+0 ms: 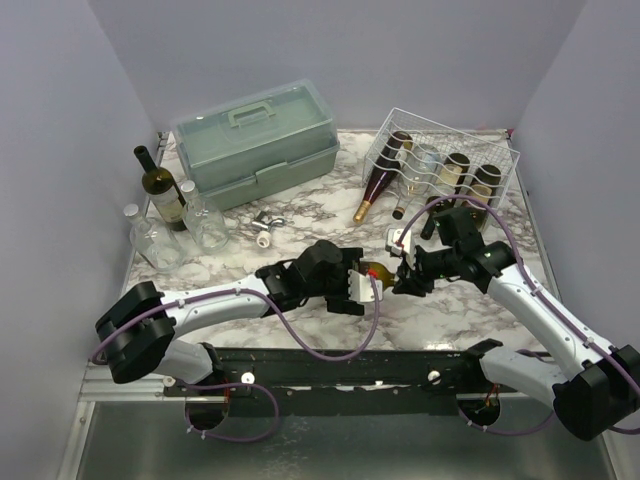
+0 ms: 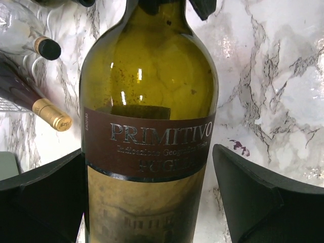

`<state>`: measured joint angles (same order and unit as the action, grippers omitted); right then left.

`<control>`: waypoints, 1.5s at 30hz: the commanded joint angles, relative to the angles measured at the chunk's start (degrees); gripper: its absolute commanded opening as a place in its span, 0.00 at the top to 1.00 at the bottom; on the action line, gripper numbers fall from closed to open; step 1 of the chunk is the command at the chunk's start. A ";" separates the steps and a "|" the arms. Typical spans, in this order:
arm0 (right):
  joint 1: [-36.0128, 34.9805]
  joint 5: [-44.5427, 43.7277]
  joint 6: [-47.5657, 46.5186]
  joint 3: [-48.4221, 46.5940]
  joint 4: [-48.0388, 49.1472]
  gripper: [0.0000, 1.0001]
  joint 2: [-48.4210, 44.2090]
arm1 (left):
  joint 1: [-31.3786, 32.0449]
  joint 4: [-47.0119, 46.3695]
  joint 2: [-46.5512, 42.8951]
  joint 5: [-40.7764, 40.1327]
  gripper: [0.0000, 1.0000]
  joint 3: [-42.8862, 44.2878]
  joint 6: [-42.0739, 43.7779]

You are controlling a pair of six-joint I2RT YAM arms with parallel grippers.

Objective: Take the wine bottle off the wine rack
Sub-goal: Place the wine bottle at the center of the board.

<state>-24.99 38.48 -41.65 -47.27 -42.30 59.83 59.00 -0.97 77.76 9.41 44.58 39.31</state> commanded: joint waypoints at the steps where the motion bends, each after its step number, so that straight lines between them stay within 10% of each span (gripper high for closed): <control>1: 0.32 5.42 -0.85 -0.57 2.58 1.00 -0.95 | 0.41 0.01 1.20 -1.96 0.05 1.99 1.03; 8: 0.32 5.55 -0.89 -0.66 2.34 1.00 -0.83 | 0.48 0.01 2.55 -2.94 0.26 2.65 0.00; 18: 0.30 5.57 -0.68 -1.02 1.92 1.00 0.35 | 0.51 -0.05 2.34 -2.98 1.00 2.53 -1.92; 29: 0.30 5.44 0.12 -0.54 2.15 0.38 0.74 | 0.50 -4.22 -0.36 -2.59 1.00 -0.58 -6.59; 45: 1.36 13.90 5.60 -11.58 -5.31 0.21 1.86 | 0.42 -10.55 -5.11 -2.80 1.00 -6.02 -17.02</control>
<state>-24.01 47.44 -38.28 -52.82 -43.11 60.84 59.35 -3.81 76.69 7.14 39.75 27.88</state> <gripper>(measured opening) 0.787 0.772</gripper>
